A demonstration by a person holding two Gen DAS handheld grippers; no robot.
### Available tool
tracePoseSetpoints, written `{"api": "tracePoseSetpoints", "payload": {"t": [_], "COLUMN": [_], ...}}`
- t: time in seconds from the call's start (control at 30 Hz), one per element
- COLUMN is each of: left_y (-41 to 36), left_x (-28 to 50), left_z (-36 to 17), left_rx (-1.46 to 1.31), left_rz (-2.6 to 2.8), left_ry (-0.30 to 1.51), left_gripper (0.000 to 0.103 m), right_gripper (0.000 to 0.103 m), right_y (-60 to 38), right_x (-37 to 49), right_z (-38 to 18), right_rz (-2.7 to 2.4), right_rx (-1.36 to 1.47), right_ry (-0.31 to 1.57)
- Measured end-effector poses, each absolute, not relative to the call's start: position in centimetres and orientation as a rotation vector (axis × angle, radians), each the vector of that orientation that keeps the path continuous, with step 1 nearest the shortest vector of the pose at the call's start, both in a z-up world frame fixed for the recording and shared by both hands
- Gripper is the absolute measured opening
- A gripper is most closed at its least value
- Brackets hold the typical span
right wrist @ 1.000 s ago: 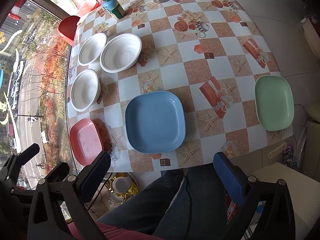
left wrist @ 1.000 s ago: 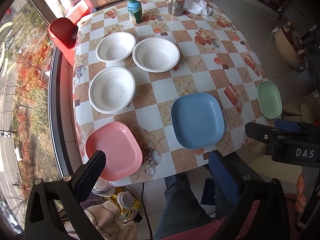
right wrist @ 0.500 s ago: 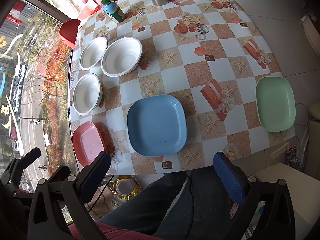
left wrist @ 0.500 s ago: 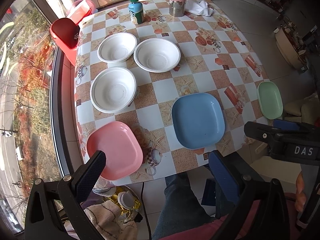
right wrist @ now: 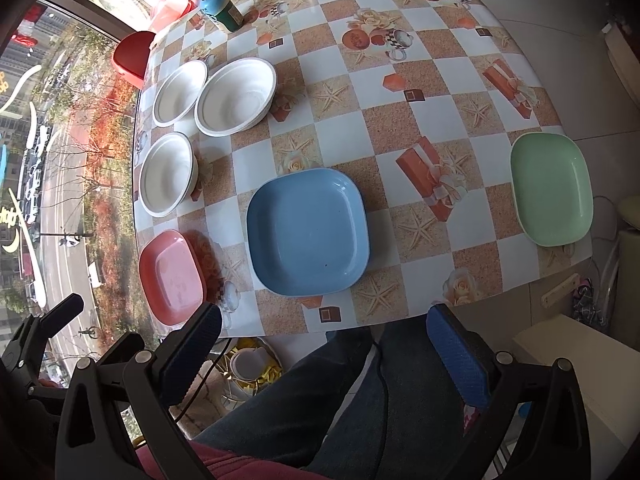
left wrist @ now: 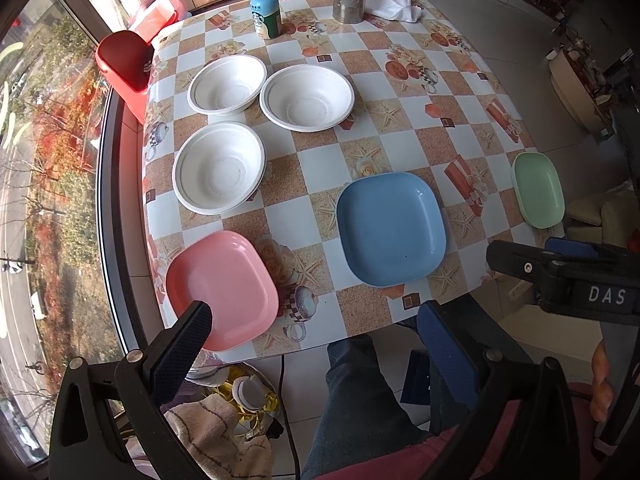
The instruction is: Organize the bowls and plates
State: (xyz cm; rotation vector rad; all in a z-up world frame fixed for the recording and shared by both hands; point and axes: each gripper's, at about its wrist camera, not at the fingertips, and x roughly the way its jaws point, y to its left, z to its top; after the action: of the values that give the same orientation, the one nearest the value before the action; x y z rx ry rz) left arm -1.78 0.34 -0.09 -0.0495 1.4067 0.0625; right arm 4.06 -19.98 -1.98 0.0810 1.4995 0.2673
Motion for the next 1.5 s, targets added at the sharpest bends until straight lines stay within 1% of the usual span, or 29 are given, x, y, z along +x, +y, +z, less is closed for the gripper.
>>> {"api": "tracePoseSetpoints", "payload": {"t": [0.2,0.37,0.53,0.7,0.9,1.17,1.5], "left_y": [1.0,2.1,1.6,0.6,0.0,-0.4,-0.6], "left_x": [-1.3,-0.7,0.2,1.3,2.6,4.3,5.6], "left_z": [-0.1,-1.7,-4.3,-6.4,-9.1,-12.5,-16.3], "left_rx": [-0.029,-0.044,-0.043,-0.061,-0.121,-0.149,-0.139], "left_rz": [0.097,0.140,0.170,0.189,0.206,0.254,0.306], "left_ry": [1.365,1.391,1.431,1.462,1.535,1.550,1.552], "left_gripper": [0.103,0.103,0.103,0.103,0.103,0.103,0.103], "right_gripper": [0.103,0.103,0.103,0.103,0.103,0.103,0.103], "right_y": [-20.5,-20.9,-21.8,-22.1,-23.4,-24.8,-23.7], "right_x": [4.6,5.3,5.7,6.4,7.4,9.0,11.1], "right_z": [-2.1,-1.9,-4.1,-6.7,-8.3,-11.4,-14.5], "right_rz": [0.267,0.244,0.221,0.214,0.175,0.134,0.178], "right_rx": [0.095,0.066,0.073,0.004,-0.072,-0.132,-0.205], "right_ry": [1.505,1.475,1.531,1.571,1.615,1.660,1.633]}}
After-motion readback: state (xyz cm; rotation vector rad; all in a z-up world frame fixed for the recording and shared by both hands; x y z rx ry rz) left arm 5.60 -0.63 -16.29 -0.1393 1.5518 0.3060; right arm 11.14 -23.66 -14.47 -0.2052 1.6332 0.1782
